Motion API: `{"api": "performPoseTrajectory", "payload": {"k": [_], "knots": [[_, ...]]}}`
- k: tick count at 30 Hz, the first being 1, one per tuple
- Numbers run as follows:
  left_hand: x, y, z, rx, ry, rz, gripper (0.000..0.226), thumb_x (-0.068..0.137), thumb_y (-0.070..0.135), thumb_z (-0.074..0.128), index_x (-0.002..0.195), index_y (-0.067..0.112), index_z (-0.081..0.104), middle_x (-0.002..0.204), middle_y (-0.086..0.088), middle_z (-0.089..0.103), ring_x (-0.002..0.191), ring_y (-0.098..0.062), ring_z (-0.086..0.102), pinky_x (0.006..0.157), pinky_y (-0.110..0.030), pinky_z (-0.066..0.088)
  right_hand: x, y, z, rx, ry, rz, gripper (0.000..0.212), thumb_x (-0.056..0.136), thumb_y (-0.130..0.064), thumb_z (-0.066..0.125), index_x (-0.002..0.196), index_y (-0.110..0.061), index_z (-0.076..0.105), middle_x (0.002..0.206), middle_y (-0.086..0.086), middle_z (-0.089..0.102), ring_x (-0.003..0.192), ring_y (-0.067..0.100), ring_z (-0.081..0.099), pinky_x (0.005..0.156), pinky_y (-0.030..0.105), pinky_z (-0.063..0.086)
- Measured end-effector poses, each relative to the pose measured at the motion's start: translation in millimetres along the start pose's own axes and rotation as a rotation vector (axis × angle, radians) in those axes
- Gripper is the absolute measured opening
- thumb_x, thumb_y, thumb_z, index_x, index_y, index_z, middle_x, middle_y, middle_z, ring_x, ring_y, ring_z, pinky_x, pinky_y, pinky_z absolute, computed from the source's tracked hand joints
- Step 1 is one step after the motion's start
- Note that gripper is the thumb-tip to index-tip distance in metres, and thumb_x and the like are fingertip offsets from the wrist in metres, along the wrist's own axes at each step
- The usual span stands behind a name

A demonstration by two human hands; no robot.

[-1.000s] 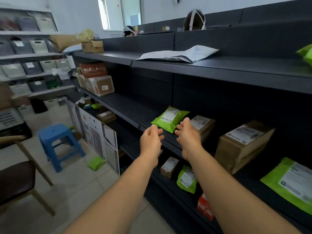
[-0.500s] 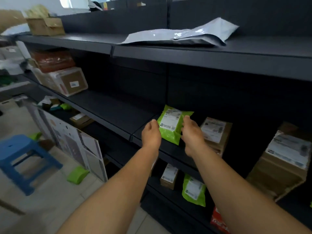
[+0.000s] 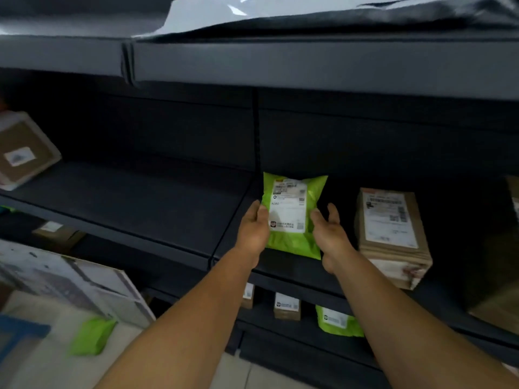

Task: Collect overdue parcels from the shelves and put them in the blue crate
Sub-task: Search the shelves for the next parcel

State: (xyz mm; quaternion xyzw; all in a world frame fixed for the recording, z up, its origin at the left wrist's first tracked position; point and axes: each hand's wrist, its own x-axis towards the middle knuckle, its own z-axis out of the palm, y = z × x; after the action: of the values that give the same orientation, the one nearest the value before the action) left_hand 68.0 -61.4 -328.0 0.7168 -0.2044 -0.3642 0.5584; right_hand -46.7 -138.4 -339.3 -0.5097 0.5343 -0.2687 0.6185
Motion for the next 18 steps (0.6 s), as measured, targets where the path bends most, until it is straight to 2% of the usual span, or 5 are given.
{"api": "performPoseTrajectory", "payload": {"k": [3, 5, 10, 15, 18], "knots": [[12.2, -8.1, -3.3, 0.022, -0.018, -0.002, 0.049, 0.103, 0.03, 0.037, 0.151, 0.021, 0.026, 0.146, -0.002, 0.044, 0.108, -0.007, 0.047, 0.082, -0.02, 0.039, 6.1, 3.7, 6.1, -0.025, 0.009, 0.013, 0.062, 0.102, -0.042, 0.039, 0.154, -0.039, 0.006, 0.153, 0.004, 0.037, 0.133, 0.029, 0.044, 0.106, 0.042, 0.041], [17.6, -13.0, -6.9, 0.001, -0.02, 0.002, 0.046, 0.103, 0.024, 0.038, 0.149, 0.021, 0.032, 0.141, -0.001, 0.048, 0.105, -0.007, 0.05, 0.08, -0.021, 0.042, 8.3, 3.8, 11.3, -0.037, 0.003, 0.006, 0.059, 0.102, -0.041, 0.039, 0.154, -0.04, 0.009, 0.149, 0.004, 0.044, 0.128, 0.028, 0.049, 0.104, 0.043, 0.044], [19.6, -15.5, -11.4, -0.072, -0.034, 0.059, 0.038, 0.101, 0.013, 0.04, 0.137, 0.02, 0.051, 0.123, 0.001, 0.063, 0.094, -0.002, 0.062, 0.065, -0.009, 0.051, 6.5, 5.1, 20.0, 0.022, 0.014, -0.08, 0.049, 0.104, -0.03, 0.039, 0.151, -0.036, 0.028, 0.131, -0.002, 0.056, 0.105, 0.017, 0.058, 0.084, 0.031, 0.048], [11.3, -6.3, -16.0, -0.142, -0.032, 0.117, 0.038, 0.1, 0.011, 0.044, 0.135, 0.021, 0.054, 0.114, 0.005, 0.065, 0.09, 0.001, 0.064, 0.068, -0.011, 0.053, 0.5, 8.9, 21.2, 0.119, 0.035, -0.118, 0.045, 0.102, -0.028, 0.044, 0.145, -0.041, 0.036, 0.128, -0.006, 0.061, 0.109, 0.016, 0.063, 0.096, 0.042, 0.052], [5.8, -1.1, -17.9, -0.16, -0.032, 0.14, 0.038, 0.1, 0.01, 0.045, 0.135, 0.021, 0.055, 0.106, 0.011, 0.066, 0.085, 0.004, 0.064, 0.066, -0.011, 0.052, -2.9, 5.1, 21.1, 0.14, 0.031, -0.132, 0.045, 0.103, -0.028, 0.044, 0.145, -0.042, 0.036, 0.125, -0.007, 0.061, 0.108, 0.015, 0.063, 0.095, 0.042, 0.053]]}}
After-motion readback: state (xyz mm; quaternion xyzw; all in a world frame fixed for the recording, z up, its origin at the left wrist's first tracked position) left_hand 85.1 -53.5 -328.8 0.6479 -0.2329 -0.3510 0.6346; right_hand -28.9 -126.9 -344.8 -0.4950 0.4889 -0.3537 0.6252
